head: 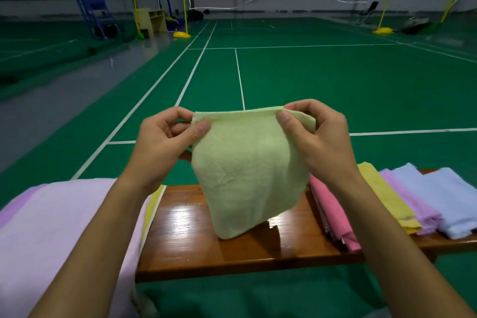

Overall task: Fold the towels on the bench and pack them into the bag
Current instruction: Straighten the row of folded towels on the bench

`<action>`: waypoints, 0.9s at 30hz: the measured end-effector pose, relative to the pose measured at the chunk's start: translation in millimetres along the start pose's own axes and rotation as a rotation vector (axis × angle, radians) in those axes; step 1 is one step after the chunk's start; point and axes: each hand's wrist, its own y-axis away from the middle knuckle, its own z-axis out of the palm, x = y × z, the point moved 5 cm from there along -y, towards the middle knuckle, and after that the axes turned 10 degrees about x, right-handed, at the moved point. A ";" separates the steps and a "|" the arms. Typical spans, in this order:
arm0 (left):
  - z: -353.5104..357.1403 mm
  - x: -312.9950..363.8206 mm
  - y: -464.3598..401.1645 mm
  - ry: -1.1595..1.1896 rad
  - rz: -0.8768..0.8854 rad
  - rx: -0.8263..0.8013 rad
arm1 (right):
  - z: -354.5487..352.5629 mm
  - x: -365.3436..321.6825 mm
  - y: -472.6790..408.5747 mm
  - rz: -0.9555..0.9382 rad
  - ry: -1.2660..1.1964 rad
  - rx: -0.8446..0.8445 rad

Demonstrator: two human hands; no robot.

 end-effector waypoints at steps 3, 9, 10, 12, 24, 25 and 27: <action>-3.2 6.7 4.3 0.014 0.047 -0.013 | -6.1 -8.8 2.7 -0.011 -0.032 0.016; -2.5 -32.9 -1.9 -0.185 0.037 -0.023 | 11.5 42.7 -0.8 0.089 0.142 -0.119; -1.0 -50.0 -3.9 -0.205 -0.021 -0.009 | 18.4 60.5 -1.1 0.090 0.204 -0.144; 4.8 -90.9 -4.8 -0.208 -0.186 0.023 | 31.7 99.4 1.9 0.095 0.323 -0.174; 21.8 -254.1 -31.9 -0.264 -0.461 0.104 | 88.1 232.4 19.3 0.294 0.504 -0.065; 20.8 -257.1 -34.1 -0.331 -0.444 0.073 | 89.4 239.2 20.8 0.320 0.491 -0.065; 18.2 -257.5 -36.5 -0.451 -0.409 0.010 | 87.6 248.8 22.0 0.345 0.518 -0.078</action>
